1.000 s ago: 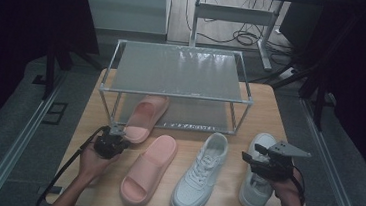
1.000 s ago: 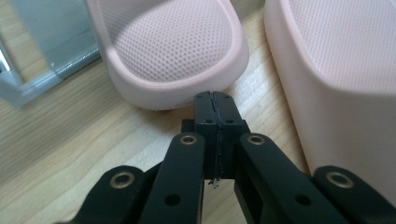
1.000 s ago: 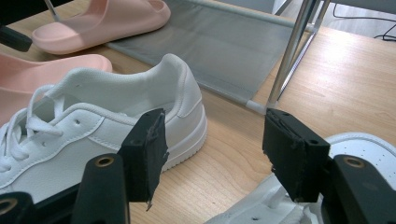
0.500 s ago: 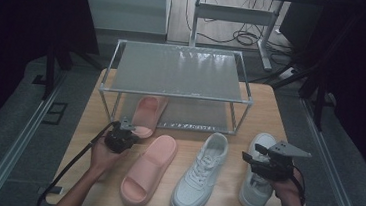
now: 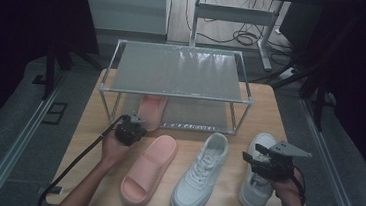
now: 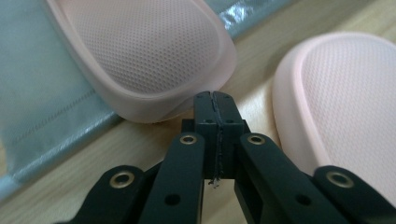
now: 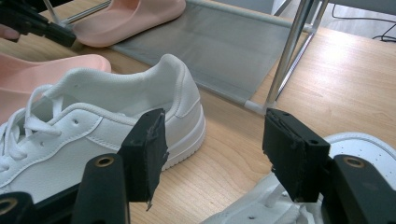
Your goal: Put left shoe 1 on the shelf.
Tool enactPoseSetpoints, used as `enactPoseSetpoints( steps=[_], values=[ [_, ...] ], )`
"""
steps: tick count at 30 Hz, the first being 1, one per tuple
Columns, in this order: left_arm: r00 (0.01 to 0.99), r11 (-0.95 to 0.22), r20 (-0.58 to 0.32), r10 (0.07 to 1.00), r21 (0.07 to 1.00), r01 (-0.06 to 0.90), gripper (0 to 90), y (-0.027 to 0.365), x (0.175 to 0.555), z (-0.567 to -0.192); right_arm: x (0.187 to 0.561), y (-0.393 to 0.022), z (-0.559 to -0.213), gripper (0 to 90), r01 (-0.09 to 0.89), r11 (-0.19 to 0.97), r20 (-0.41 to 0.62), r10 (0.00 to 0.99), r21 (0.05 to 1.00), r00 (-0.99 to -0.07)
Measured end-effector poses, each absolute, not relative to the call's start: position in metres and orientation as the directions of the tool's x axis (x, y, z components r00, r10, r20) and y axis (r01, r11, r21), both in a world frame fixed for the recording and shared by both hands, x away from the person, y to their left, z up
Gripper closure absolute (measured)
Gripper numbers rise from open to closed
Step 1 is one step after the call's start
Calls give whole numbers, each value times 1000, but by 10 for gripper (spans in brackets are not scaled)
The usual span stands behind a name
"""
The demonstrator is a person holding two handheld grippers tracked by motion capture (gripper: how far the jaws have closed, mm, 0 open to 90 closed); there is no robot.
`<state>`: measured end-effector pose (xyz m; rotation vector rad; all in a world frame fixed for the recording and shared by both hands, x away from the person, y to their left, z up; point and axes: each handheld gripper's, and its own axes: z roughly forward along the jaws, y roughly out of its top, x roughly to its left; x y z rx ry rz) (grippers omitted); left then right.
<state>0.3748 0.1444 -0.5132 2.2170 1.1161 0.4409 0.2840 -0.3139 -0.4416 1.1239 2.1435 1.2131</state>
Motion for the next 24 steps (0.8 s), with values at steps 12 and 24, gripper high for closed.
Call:
enactPoseSetpoints(
  steps=[12,24],
  values=[
    [562,-432,19,827,663,612,900,137,392,-518,284,-315,-441,401,437,288,21,816,852,-578],
    [539,-402,6,842,672,622,900,137,398,-520,284,-315,-441,401,435,290,17,816,853,-578]
  ],
)
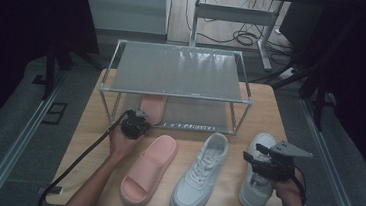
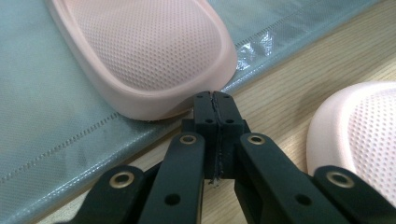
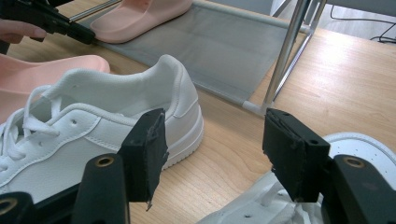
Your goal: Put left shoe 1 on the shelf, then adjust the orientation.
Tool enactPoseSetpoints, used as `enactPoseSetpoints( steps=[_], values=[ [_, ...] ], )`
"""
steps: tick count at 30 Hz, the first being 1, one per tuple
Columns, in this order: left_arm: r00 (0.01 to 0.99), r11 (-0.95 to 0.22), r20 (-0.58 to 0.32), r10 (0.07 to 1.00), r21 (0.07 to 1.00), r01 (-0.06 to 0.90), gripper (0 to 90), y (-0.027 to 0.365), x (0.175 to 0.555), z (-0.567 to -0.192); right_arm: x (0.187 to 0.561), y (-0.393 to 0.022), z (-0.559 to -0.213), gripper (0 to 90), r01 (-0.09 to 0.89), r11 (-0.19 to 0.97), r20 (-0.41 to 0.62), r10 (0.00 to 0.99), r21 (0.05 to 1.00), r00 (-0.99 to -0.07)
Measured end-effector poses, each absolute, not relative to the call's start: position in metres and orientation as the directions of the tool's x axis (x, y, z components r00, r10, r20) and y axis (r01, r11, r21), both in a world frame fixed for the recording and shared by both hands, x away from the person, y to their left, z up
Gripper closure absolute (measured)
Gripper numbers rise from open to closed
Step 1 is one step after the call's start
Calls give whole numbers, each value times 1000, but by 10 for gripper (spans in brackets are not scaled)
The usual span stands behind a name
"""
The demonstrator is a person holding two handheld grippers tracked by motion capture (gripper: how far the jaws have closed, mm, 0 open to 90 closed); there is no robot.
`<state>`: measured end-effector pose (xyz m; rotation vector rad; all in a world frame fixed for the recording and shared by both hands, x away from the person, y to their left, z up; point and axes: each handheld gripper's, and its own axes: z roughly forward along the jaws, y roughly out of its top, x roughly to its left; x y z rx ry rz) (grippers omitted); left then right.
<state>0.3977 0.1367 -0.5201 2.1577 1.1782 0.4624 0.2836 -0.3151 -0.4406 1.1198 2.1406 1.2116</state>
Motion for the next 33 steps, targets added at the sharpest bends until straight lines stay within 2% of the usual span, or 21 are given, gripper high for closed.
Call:
enactPoseSetpoints(
  steps=[8,19,33],
  values=[
    [557,-386,-19,830,701,600,900,144,380,-508,284,-315,-441,401,436,293,16,815,851,-580],
    [589,-367,-43,807,745,557,900,160,328,-498,284,-313,-442,401,437,292,18,816,851,-578],
    [592,-310,-97,800,778,546,900,183,280,-487,284,-311,-441,401,435,290,20,814,852,-581]
  ],
)
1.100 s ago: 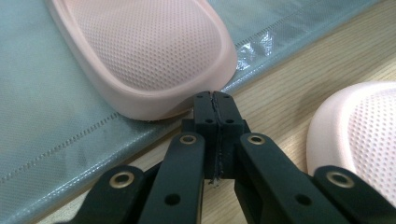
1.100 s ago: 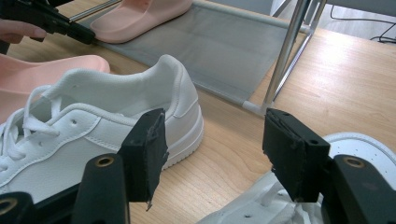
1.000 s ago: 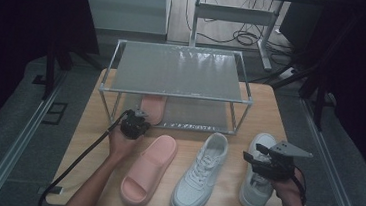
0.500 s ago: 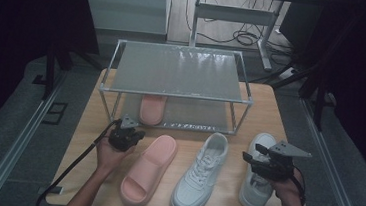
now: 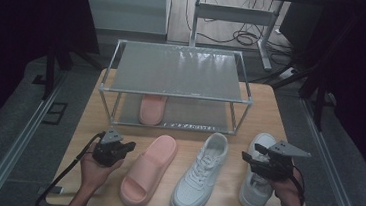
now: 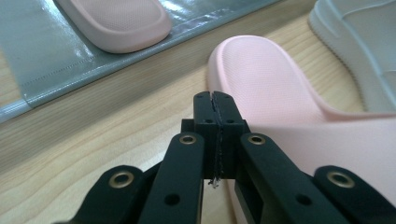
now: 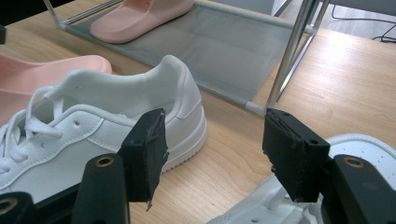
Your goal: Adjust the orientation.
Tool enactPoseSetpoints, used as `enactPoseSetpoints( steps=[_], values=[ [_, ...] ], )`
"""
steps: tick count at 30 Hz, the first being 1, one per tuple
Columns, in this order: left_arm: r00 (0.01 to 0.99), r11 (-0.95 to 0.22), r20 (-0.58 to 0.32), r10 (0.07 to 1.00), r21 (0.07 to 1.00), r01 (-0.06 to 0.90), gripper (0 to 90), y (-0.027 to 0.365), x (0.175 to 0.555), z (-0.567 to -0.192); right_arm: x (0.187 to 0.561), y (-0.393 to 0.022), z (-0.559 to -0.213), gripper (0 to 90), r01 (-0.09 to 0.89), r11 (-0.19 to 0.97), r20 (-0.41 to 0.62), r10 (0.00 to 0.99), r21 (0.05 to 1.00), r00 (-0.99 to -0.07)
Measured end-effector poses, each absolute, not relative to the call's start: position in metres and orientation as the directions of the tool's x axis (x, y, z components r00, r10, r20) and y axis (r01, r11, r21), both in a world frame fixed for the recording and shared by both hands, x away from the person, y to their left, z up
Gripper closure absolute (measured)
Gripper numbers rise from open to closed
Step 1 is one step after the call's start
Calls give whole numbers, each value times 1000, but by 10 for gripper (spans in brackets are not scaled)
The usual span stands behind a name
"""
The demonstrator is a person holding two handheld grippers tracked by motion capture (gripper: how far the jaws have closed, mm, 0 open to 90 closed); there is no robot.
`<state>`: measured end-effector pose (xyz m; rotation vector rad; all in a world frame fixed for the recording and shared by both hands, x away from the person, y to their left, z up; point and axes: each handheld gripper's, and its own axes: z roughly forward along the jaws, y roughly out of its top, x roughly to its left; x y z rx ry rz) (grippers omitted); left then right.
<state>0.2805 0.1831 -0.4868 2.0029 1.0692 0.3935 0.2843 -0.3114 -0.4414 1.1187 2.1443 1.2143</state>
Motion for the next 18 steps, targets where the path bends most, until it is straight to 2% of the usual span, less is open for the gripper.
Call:
enactPoseSetpoints(
  steps=[11,18],
  values=[
    [645,-305,-148,749,788,535,900,176,258,-477,281,-311,-442,403,431,286,13,821,856,-571],
    [668,-318,-146,730,793,520,900,165,252,-474,283,-311,-444,403,437,288,17,819,852,-574]
  ],
)
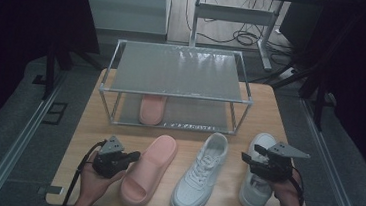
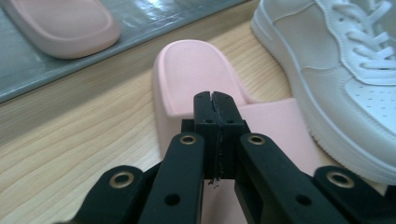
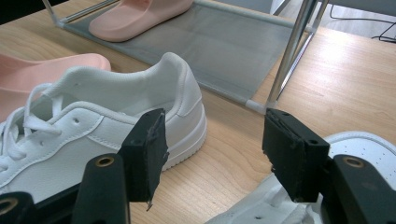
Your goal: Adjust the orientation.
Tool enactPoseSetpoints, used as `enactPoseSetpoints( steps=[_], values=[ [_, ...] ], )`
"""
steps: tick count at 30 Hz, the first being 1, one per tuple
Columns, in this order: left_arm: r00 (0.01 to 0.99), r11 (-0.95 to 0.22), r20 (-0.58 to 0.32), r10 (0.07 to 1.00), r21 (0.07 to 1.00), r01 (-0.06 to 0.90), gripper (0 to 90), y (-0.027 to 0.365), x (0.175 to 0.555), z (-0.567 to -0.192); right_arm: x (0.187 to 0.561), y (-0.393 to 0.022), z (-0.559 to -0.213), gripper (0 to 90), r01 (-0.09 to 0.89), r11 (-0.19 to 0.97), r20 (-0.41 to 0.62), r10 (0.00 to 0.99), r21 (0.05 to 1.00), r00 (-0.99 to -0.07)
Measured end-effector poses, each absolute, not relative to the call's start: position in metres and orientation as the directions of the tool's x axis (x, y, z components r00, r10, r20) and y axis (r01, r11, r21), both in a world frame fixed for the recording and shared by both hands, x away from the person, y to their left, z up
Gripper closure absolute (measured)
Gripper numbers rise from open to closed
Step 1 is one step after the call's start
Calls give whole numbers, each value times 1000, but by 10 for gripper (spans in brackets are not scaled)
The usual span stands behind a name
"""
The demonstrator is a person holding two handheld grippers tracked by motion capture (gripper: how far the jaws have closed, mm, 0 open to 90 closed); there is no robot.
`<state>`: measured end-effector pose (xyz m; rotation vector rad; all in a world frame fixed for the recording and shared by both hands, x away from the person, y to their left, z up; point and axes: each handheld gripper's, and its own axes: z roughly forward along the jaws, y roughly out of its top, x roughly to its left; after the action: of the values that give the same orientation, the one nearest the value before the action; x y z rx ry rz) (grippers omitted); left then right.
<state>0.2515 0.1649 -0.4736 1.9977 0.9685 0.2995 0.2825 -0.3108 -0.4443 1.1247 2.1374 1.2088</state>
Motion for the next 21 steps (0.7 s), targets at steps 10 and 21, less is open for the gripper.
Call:
enactPoseSetpoints(
  steps=[10,21],
  values=[
    [700,-333,-157,697,793,509,900,150,244,-467,281,-313,-442,403,432,286,15,820,856,-572],
    [789,-449,-156,594,750,486,900,106,218,-470,281,-312,-443,403,434,291,14,818,852,-574]
  ],
)
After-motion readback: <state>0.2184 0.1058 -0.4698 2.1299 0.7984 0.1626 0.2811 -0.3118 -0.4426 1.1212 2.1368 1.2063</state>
